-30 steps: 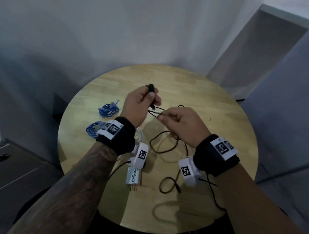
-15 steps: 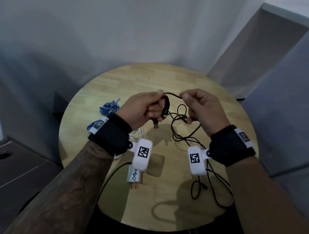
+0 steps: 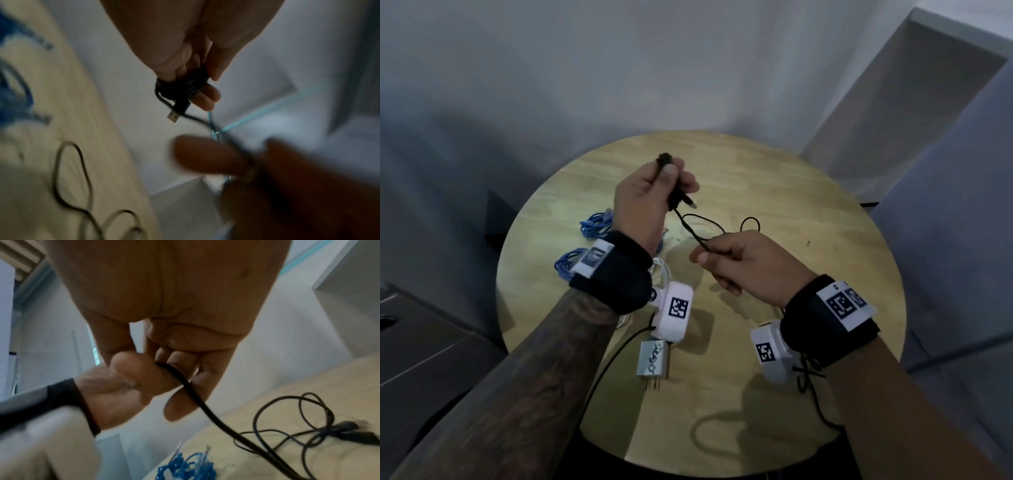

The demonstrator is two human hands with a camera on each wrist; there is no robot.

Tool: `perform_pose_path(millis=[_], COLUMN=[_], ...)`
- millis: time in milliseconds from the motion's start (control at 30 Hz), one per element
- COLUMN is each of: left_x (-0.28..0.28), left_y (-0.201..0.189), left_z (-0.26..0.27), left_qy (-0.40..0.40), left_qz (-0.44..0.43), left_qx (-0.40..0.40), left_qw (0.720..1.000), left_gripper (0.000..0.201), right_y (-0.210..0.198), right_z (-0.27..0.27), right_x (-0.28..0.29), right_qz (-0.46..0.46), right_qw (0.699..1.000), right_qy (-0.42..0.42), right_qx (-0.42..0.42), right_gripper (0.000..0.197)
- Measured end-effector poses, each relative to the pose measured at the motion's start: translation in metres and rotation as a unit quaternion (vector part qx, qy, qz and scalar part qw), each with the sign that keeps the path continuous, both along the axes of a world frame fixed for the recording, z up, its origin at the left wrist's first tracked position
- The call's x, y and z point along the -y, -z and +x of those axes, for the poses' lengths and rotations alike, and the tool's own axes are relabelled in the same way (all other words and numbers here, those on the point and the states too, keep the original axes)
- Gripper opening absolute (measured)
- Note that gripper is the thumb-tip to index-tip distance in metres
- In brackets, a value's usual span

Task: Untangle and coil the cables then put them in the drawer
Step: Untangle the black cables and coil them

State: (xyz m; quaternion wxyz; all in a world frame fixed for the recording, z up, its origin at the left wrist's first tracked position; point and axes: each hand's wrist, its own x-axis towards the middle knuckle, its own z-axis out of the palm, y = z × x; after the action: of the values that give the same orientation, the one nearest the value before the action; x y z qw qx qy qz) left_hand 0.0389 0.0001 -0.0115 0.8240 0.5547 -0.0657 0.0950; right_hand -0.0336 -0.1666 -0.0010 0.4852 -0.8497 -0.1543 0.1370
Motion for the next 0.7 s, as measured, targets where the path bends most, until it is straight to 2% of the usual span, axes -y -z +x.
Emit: perform_pose_path(millis=[67,133,167,233,367,433,500,600,700], left_x=[0.004,0.005,0.006,0.007,0.009,0.008,0.005,-0.003,-0.010], left_y=[0.005,0.005,0.003,0.000,-0.010,-0.015,-0.020,-0.019,-0.016], left_z=[-0.005,-0.010,-0.013,-0.018,-0.024,-0.023,-0.020,-0.011,-0.003], left_qy=[-0.008,0.030,0.057,0.130,0.250,0.298,0.326,0.295,0.202], left_qz=[0.185,0.312,0.347,0.347,0.253,0.122,-0.062,-0.276,-0.364], left_qx=[0.043,0.057,0.061,0.051,-0.020,-0.081,-0.137,-0.144,-0.130], left_qw=[0.982,0.948,0.934,0.928,0.934,0.943,0.933,0.903,0.900], left_gripper=[0.014,0.014,0.018,0.030,0.033,0.034,0.035,0.031,0.026], right_y=[-0.006,-0.009,-0.009,-0.009,-0.007,-0.001,0.010,0.024,0.032], right_z=[0.001,0.007,0.010,0.016,0.023,0.026,0.027,0.025,0.020], right_x=[-0.001,0.000,0.003,0.008,0.014,0.013,0.009,0.003,0.002], right_qz=[0.016,0.058,0.074,0.093,0.144,0.147,0.148,0.088,-0.020], right_qw=[0.999,0.989,0.979,0.960,0.942,0.944,0.958,0.986,0.998], right_qy=[0.022,0.085,0.124,0.183,0.217,0.218,0.191,0.119,0.052], right_qx=[0.038,0.107,0.144,0.191,0.213,0.201,0.155,0.080,0.021], right_gripper=[0.019,0.017,0.016,0.014,0.006,0.010,0.017,0.022,0.024])
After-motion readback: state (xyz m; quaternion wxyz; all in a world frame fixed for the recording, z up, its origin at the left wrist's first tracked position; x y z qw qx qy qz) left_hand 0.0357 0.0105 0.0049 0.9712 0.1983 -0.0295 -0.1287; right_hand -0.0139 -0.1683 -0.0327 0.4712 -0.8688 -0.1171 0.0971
